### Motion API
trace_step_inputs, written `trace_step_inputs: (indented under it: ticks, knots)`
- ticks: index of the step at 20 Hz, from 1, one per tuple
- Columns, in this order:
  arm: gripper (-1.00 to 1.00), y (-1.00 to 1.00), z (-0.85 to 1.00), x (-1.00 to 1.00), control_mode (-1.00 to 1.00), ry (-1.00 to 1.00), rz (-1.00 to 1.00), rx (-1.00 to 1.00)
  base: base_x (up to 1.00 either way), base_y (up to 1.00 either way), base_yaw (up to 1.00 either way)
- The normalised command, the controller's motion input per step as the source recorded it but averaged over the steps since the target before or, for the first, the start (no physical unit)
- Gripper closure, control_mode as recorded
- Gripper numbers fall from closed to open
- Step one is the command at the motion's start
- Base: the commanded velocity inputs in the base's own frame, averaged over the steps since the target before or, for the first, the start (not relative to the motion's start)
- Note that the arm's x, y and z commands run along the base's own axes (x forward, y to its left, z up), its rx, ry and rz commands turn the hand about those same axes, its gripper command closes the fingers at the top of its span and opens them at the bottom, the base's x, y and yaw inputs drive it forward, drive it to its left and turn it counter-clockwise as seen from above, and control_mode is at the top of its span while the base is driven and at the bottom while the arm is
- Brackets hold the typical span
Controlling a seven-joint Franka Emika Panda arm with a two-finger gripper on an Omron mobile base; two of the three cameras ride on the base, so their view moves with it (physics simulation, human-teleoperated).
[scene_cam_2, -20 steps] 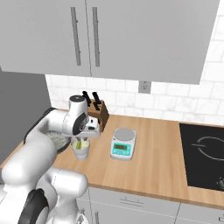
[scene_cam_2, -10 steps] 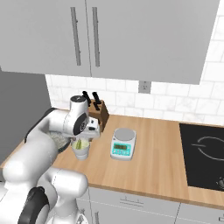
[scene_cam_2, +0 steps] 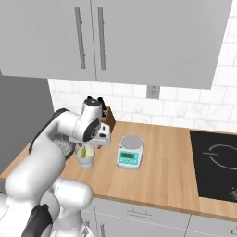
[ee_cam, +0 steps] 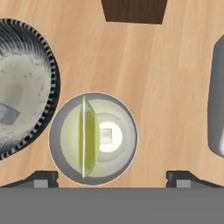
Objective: Grab a lemon wedge from the fridge and one ice cube from the ice bowl, and put them in the glass of lemonade.
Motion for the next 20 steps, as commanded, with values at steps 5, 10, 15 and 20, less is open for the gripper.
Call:
trace_step_inputs:
  ticks: [5, 10, 15, 20]
  knots:
    - [-1.0, 0.02, 0.2, -0.15, -1.0, 0.0, 0.0, 0.01, 0.0, 0.0, 0.0]
    - [-1.0, -0.1, 0.12, -0.08, -1.0, 0.0, 0.0, 0.04, 0.0, 0.0, 0.0]
    - [-1.0, -0.01, 0.21, -0.48, -1.0, -0.03, -0.01, 0.06, 0.0, 0.0, 0.0]
    - [-1.0, 0.0, 0.4, -0.94, -1.0, -0.06, -0.06, 0.01, 0.0, 0.0, 0.0]
